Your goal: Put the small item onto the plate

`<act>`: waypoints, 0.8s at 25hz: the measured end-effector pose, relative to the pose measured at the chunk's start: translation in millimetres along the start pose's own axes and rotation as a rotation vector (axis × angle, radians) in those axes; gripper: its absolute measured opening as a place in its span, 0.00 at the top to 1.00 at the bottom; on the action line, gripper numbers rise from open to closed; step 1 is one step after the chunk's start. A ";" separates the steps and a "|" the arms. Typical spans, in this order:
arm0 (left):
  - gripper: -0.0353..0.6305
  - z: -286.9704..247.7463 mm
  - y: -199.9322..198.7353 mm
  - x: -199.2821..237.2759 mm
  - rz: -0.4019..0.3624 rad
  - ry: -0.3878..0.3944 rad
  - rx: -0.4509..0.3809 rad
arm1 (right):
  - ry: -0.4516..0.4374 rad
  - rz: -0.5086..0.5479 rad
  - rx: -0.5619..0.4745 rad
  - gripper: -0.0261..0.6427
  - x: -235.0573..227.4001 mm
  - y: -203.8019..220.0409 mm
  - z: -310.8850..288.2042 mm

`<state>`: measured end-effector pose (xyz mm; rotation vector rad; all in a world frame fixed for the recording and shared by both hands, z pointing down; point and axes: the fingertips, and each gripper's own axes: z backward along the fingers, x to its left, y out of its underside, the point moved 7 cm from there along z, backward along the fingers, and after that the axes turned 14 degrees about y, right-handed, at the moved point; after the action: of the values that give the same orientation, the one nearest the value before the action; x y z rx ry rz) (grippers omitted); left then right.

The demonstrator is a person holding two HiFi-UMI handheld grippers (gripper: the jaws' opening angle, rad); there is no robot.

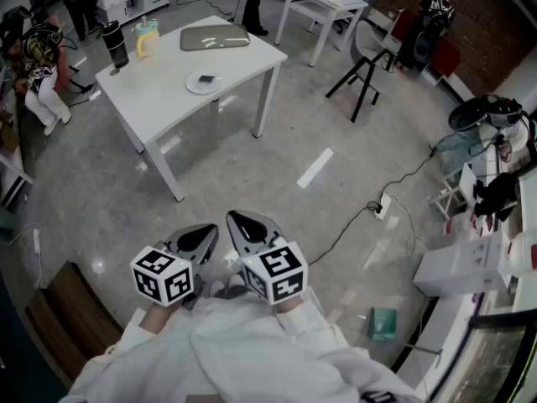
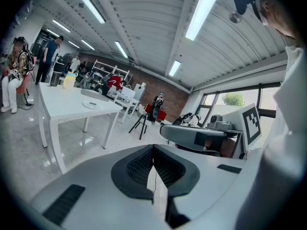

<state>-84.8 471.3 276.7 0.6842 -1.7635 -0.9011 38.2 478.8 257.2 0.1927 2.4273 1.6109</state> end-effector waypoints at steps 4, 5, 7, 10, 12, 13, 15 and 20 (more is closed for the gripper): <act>0.93 0.5 -4.1 0.9 -0.005 -0.009 -0.013 | 0.002 -0.001 -0.001 0.94 -2.9 -0.9 -0.8; 0.93 0.6 -4.7 1.4 -0.005 -0.010 -0.014 | 0.002 -0.002 0.001 0.94 -3.0 -0.4 -1.0; 0.93 0.3 -4.3 1.6 -0.004 -0.012 -0.005 | 0.001 -0.001 0.003 0.94 -2.7 0.3 -1.2; 0.93 -2.2 -1.7 -0.4 -0.012 -0.021 0.028 | -0.005 0.005 0.005 0.94 -3.0 0.7 0.0; 0.93 -3.7 -1.0 -1.3 -0.014 -0.021 0.031 | -0.004 0.007 0.007 0.94 -4.4 1.6 0.8; 0.93 -4.5 -1.1 -0.9 -0.012 -0.019 0.029 | -0.004 0.007 0.006 0.94 -5.3 1.9 0.8; 0.93 -6.1 -1.1 1.0 -0.008 -0.018 0.031 | -0.011 0.012 -0.003 0.94 -5.8 1.2 0.4; 0.93 -13.3 -1.4 8.2 0.006 -0.035 0.030 | -0.025 0.056 0.002 0.94 -1.8 -1.3 -4.7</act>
<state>-75.0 460.6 282.8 0.6852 -1.8123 -0.8891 38.8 473.7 258.0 0.2812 2.4255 1.6192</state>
